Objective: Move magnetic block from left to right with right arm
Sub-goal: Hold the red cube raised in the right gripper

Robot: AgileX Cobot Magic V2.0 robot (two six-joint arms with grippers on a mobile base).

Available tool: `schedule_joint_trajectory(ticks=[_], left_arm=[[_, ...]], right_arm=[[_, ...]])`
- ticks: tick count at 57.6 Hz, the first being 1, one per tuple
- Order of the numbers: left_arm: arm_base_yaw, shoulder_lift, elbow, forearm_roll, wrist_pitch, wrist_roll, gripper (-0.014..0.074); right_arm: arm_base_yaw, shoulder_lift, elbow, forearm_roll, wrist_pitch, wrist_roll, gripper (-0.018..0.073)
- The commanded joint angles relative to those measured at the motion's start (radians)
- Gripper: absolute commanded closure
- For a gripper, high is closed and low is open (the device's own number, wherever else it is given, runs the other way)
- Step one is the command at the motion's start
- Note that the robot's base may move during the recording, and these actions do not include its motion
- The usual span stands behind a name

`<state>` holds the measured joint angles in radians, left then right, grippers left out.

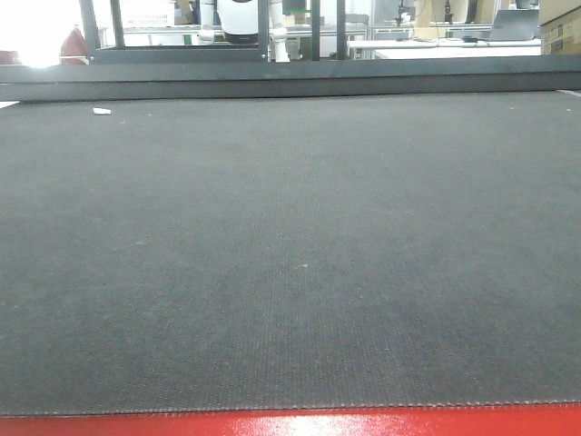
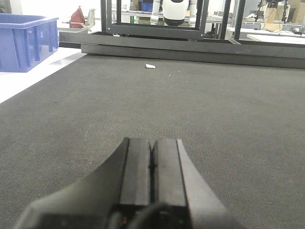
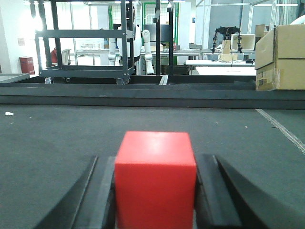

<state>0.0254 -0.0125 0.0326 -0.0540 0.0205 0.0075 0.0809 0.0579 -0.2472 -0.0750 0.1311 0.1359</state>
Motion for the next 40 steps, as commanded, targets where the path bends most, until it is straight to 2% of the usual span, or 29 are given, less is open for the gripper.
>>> schedule_joint_trajectory(ticks=[1, 40], left_arm=[[-0.006, -0.012, 0.008, -0.003, -0.083, -0.007, 0.0722], [-0.006, -0.012, 0.008, -0.003, -0.083, -0.007, 0.0722]], right_arm=[[-0.007, 0.010, -0.030, -0.012, -0.093, -0.008, 0.0281], [-0.007, 0.010, -0.030, -0.012, -0.093, -0.008, 0.0281]])
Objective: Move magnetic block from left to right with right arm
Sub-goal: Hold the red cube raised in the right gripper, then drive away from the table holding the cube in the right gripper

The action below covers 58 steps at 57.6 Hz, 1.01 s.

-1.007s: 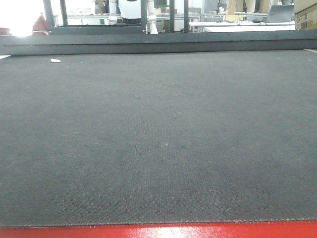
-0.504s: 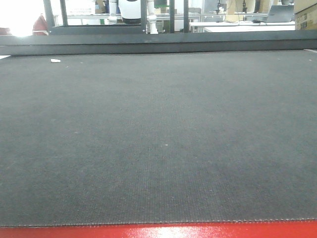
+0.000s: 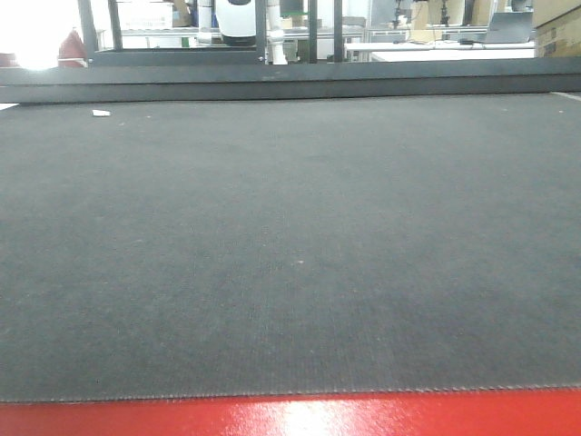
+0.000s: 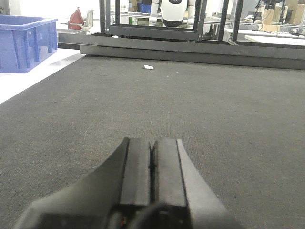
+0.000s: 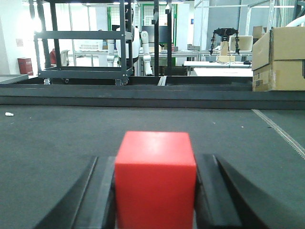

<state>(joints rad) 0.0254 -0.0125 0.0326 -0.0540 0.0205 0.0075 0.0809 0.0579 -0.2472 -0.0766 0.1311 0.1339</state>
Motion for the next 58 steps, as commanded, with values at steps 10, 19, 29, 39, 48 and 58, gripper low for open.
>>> schedule_joint_trajectory(ticks=[10, 19, 29, 39, 48, 58], left_arm=[[-0.006, -0.012, 0.008, -0.003, -0.083, -0.007, 0.0722], [-0.006, -0.012, 0.008, -0.003, -0.083, -0.007, 0.0722], [-0.006, -0.012, 0.008, -0.003, -0.083, -0.007, 0.0722], [-0.006, -0.012, 0.008, -0.003, -0.083, -0.007, 0.0722], [-0.006, -0.012, 0.008, -0.003, -0.083, -0.007, 0.0722], [-0.006, -0.012, 0.008, -0.003, -0.083, -0.007, 0.0722]], right_arm=[[-0.007, 0.010, -0.030, -0.010, -0.093, -0.006, 0.0281], [-0.007, 0.010, -0.030, -0.010, -0.093, -0.006, 0.0281], [-0.007, 0.010, -0.030, -0.010, -0.093, -0.006, 0.0281], [-0.007, 0.010, -0.030, -0.010, -0.093, -0.006, 0.0281], [-0.007, 0.010, -0.030, -0.010, -0.093, -0.006, 0.0281], [-0.007, 0.010, -0.030, -0.010, -0.093, -0.006, 0.0281]])
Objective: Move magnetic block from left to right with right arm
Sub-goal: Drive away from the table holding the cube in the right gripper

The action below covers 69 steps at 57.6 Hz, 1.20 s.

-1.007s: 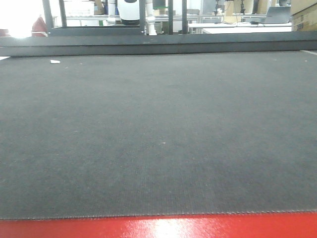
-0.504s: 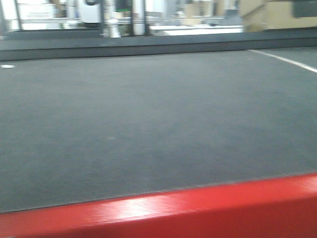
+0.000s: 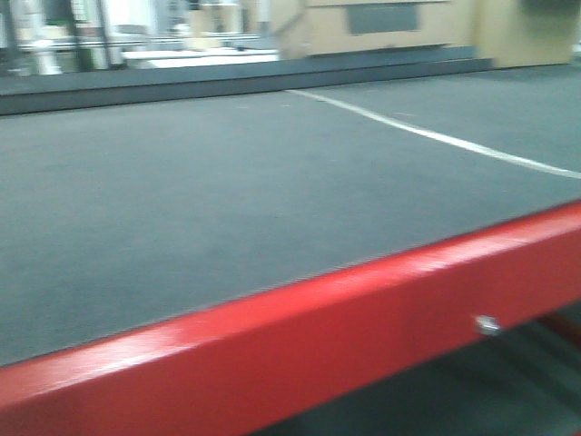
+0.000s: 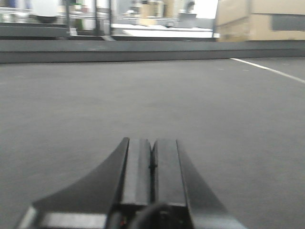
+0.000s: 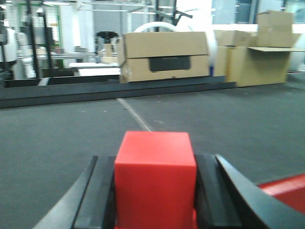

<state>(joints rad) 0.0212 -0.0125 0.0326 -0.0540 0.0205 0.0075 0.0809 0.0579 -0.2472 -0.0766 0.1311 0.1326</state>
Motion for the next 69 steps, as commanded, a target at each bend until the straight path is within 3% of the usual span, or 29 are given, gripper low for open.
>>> schedule_joint_trajectory(ticks=[1, 69], left_arm=[[-0.002, -0.012, 0.008, -0.003, -0.083, -0.007, 0.0722], [-0.002, -0.012, 0.008, -0.003, -0.083, -0.007, 0.0722]], right_arm=[[-0.007, 0.010, -0.030, -0.010, -0.093, -0.005, 0.0281], [-0.007, 0.010, -0.030, -0.010, -0.093, -0.005, 0.0281]])
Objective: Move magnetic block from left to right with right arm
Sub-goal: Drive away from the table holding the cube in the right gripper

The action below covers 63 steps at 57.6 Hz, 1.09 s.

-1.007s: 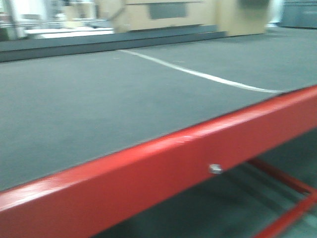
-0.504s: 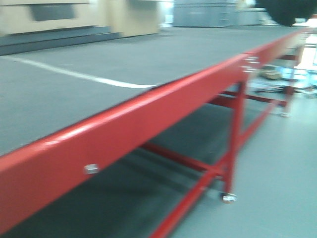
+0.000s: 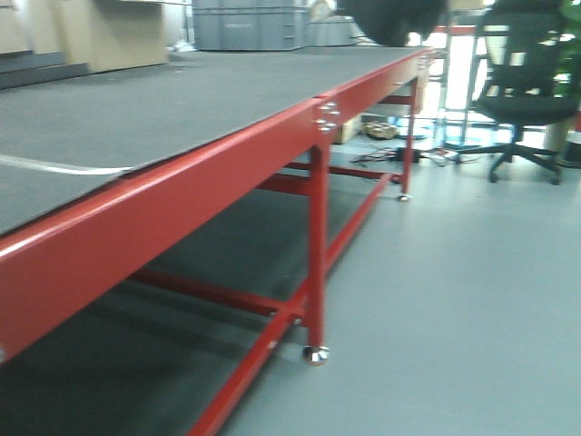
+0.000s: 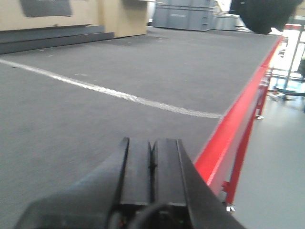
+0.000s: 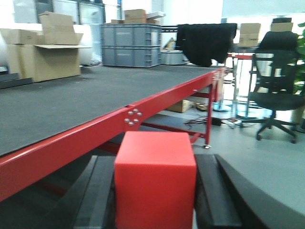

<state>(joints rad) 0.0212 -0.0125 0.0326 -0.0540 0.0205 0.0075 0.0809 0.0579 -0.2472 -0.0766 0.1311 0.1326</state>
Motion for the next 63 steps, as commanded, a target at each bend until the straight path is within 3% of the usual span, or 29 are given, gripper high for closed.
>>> schedule_joint_trajectory(ticks=[1, 63], left_arm=[[-0.002, -0.012, 0.008, -0.003, -0.083, -0.007, 0.0722], [-0.002, -0.012, 0.008, -0.003, -0.083, -0.007, 0.0722]], right_arm=[[-0.007, 0.010, -0.030, -0.010, -0.093, -0.005, 0.0281], [-0.007, 0.010, -0.030, -0.010, -0.093, -0.005, 0.0281]])
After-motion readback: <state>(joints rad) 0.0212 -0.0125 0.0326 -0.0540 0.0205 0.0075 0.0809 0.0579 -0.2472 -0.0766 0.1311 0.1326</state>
